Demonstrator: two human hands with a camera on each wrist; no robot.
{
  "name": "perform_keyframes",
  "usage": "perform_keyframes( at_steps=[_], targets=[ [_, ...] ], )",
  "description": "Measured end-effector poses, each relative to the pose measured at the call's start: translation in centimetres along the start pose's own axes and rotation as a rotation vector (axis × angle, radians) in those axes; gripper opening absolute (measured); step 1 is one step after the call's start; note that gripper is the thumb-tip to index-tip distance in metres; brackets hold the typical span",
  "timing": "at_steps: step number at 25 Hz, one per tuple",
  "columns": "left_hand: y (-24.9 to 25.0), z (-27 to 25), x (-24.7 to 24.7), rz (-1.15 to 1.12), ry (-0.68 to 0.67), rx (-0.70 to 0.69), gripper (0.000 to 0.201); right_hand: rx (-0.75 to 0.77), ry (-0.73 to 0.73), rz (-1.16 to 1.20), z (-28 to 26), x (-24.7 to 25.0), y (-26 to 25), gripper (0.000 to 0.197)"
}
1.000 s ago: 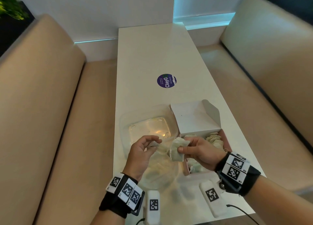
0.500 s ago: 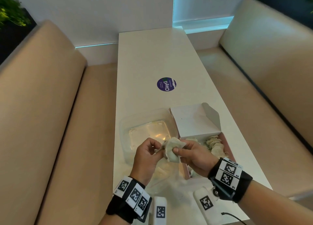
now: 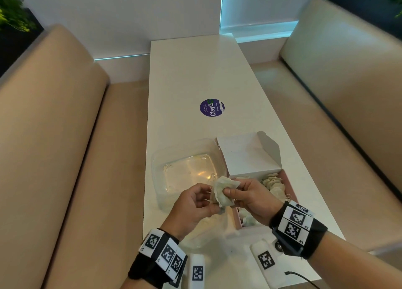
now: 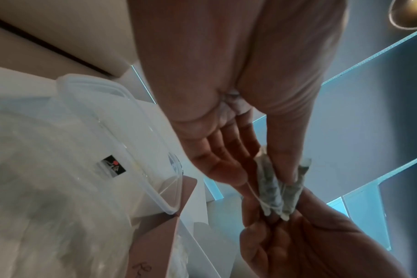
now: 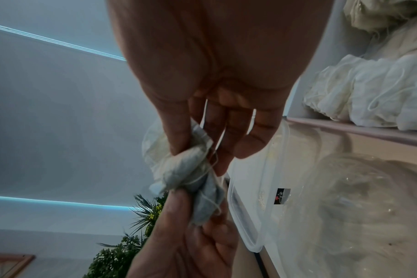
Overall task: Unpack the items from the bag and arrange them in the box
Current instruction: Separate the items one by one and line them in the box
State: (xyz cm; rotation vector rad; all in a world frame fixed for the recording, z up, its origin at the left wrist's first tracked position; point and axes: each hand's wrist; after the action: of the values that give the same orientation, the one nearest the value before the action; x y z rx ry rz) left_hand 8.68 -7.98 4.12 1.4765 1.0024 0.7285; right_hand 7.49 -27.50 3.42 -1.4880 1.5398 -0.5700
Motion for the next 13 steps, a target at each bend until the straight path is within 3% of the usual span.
perform_keyframes(
  at_steps=[9,13],
  targets=[
    [-0.9,-0.3,-1.1,-0.047,0.148,0.016,0.025,-0.061,0.086,0.123,-1.2,0.9,-0.1,0.030],
    [-1.0,-0.3,-1.3,-0.012,0.134,0.034,0.026,-0.066,0.094,0.122,-1.2,1.0,-0.1,0.032]
  ],
)
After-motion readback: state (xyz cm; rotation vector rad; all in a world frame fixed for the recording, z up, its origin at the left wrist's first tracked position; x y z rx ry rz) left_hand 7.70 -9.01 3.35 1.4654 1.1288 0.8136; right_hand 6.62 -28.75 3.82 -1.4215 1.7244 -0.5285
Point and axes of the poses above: each hand's wrist, its own z-axis towards the middle knuckle, its own x-axis out of the back of the hand, y = z × x, and after that the axes turned 9 degrees about -x, right-handed
